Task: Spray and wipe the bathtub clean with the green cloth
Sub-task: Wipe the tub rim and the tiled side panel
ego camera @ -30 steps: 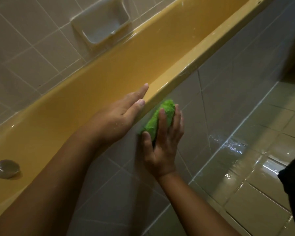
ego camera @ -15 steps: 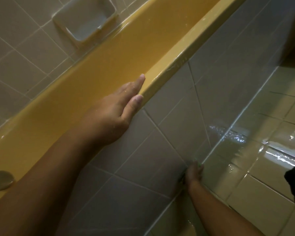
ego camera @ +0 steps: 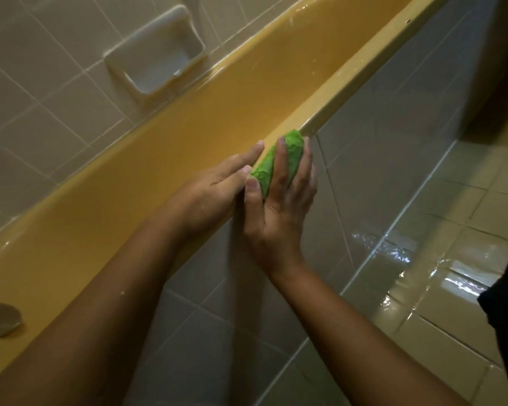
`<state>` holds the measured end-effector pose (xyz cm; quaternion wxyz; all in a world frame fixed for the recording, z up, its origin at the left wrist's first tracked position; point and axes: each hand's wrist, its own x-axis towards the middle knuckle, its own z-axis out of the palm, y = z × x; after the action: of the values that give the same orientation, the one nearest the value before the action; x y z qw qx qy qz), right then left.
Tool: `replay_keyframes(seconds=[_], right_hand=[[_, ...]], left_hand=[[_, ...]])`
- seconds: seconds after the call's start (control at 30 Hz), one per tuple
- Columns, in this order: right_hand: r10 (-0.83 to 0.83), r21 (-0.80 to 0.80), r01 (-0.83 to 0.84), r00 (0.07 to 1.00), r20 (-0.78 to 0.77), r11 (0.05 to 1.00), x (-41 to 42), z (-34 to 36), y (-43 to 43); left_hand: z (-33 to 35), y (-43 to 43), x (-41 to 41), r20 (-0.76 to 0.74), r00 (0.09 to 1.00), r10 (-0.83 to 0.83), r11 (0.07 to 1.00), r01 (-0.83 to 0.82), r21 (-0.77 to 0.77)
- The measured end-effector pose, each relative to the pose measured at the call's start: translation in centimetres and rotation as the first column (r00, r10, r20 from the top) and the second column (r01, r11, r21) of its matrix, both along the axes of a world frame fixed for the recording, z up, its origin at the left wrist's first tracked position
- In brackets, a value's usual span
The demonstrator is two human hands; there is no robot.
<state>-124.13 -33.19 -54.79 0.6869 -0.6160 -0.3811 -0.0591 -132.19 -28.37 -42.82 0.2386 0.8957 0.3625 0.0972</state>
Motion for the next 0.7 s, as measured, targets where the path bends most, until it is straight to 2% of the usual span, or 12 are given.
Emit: replay_keyframes(seconds=[0.1,0.17,0.3,0.4,0.47,0.5,0.53,0.57,0.63,0.67,0.7], right_hand=[[-0.029,0.063,0.021,0.992,0.124,0.998,1.8,-1.0,0.5],[-0.015,0.062,0.008,0.992,0.126,0.998,1.9,-3.6,0.6],[-0.061,-0.137,0.030,0.972,-0.228,0.990,1.3,-11.8,1.2],[-0.089,-0.349,-0.062,0.912,-0.401,0.935,1.3,-18.0,0.8],[-0.116,-0.456,-0.168,0.839,-0.531,0.874,2.2,-20.3,0.3],[-0.122,-0.463,-0.244,0.768,-0.628,0.852,2.4,-22.4,0.4],[-0.151,-0.449,-0.315,0.655,-0.741,0.836,2.8,-24.9,0.7],[-0.197,-0.403,-0.376,0.479,-0.855,0.835,3.0,-27.7,1.1],[-0.238,-0.304,-0.393,0.208,-0.949,0.868,3.4,-34.9,2.3],[-0.221,-0.244,-0.406,0.104,-0.970,0.880,3.4,-36.9,2.8],[-0.217,-0.220,-0.373,0.051,-0.975,0.901,3.2,-37.5,3.4]], left_hand=[[0.1,-0.3,0.7,-0.022,1.000,0.006,1.000,-0.006,0.017],[0.2,-0.5,1.1,-0.109,0.994,0.005,0.997,0.004,0.076],[0.0,-0.4,1.6,-0.223,0.975,0.005,0.986,0.032,0.162],[0.1,-0.1,2.0,-0.233,0.972,-0.022,0.987,0.059,0.152],[0.1,0.1,2.2,-0.241,0.969,-0.050,0.986,0.087,0.143],[0.1,0.2,2.3,-0.242,0.969,-0.058,0.985,0.095,0.145],[0.2,0.3,2.5,-0.242,0.968,-0.065,0.983,0.103,0.149],[0.1,0.4,2.6,-0.240,0.968,-0.071,0.982,0.110,0.153],[0.0,0.4,2.7,-0.232,0.969,-0.084,0.979,0.124,0.164],[0.0,0.5,2.7,-0.231,0.969,-0.084,0.978,0.125,0.167],[0.0,0.5,2.8,-0.235,0.969,-0.080,0.978,0.121,0.168]])
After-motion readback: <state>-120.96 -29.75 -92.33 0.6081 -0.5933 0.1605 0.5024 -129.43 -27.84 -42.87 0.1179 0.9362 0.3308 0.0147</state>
